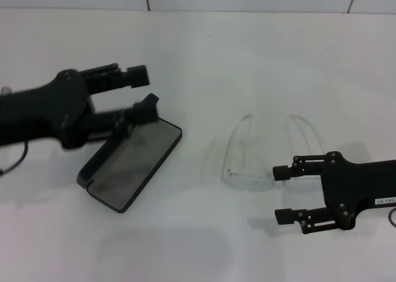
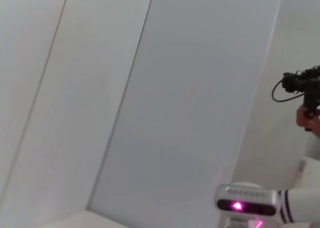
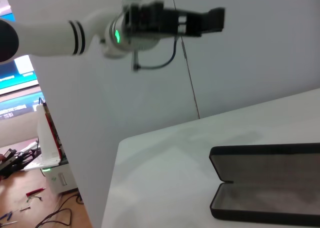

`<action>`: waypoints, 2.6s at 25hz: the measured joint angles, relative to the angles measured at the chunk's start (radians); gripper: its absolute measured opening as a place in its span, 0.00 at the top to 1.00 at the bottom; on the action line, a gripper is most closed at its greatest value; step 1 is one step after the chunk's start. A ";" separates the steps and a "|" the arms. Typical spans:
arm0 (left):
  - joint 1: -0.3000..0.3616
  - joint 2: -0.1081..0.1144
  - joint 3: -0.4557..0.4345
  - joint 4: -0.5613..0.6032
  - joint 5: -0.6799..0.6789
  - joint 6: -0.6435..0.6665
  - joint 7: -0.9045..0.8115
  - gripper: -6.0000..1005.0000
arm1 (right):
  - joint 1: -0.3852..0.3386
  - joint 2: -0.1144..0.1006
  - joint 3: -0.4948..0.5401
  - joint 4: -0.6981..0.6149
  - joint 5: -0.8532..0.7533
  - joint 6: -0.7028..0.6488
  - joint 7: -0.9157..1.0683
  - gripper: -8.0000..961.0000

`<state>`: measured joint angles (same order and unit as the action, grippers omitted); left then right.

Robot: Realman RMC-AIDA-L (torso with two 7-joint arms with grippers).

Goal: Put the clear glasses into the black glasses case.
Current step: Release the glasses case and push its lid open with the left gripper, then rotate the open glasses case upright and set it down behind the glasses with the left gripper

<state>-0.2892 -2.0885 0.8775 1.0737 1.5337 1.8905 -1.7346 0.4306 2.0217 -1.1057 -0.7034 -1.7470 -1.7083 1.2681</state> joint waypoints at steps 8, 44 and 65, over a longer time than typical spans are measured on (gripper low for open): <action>-0.095 0.002 0.106 0.361 0.401 -0.237 -0.530 0.31 | -0.002 0.000 -0.001 0.005 0.011 0.000 -0.006 0.23; -0.280 0.001 0.639 0.403 1.190 -0.304 -1.079 0.37 | 0.001 0.002 0.007 0.057 0.051 0.009 -0.036 0.23; -0.258 -0.001 0.673 0.447 1.177 -0.360 -0.925 0.80 | -0.012 -0.001 0.010 0.089 0.093 0.014 -0.083 0.23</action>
<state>-0.5467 -2.0894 1.5506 1.5204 2.7108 1.5309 -2.6594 0.4186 2.0208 -1.0955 -0.6145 -1.6544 -1.6945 1.1849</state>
